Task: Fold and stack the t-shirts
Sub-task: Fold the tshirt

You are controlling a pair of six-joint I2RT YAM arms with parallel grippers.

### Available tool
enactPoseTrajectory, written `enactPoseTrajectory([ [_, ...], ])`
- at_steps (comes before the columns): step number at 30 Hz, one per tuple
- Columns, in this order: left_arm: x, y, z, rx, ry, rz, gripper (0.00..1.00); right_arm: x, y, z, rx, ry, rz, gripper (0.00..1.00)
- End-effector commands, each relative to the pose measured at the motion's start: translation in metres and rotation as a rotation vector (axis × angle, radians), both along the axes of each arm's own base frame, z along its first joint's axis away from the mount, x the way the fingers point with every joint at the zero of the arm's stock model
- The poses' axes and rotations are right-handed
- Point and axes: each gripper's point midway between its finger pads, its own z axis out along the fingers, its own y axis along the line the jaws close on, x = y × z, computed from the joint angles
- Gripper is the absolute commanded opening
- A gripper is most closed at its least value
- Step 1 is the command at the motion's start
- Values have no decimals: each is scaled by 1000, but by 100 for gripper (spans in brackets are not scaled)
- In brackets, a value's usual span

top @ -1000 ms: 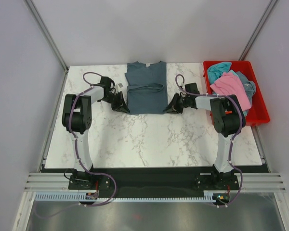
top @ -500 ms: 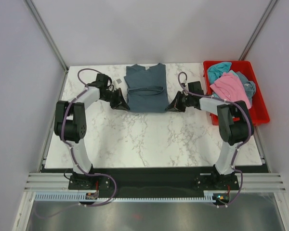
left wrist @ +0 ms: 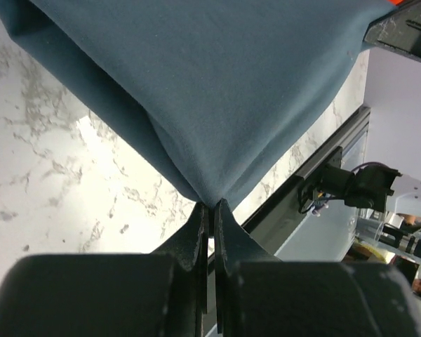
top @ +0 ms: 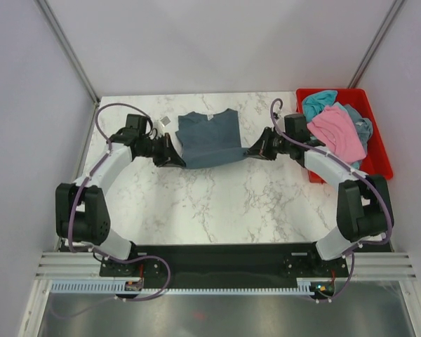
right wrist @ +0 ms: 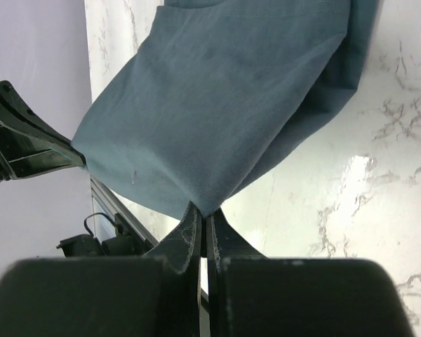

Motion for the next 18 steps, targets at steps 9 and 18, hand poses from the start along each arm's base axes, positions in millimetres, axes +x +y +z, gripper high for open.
enactPoseTrajectory([
  [9, -46, 5, 10, -27, 5, 23, 2, -33, -1, 14, 0, -33, 34, 0],
  [18, 14, -1, 48, -16, -118, 11, 2, 18, 12, 49, 7, -169, 48, 0],
])
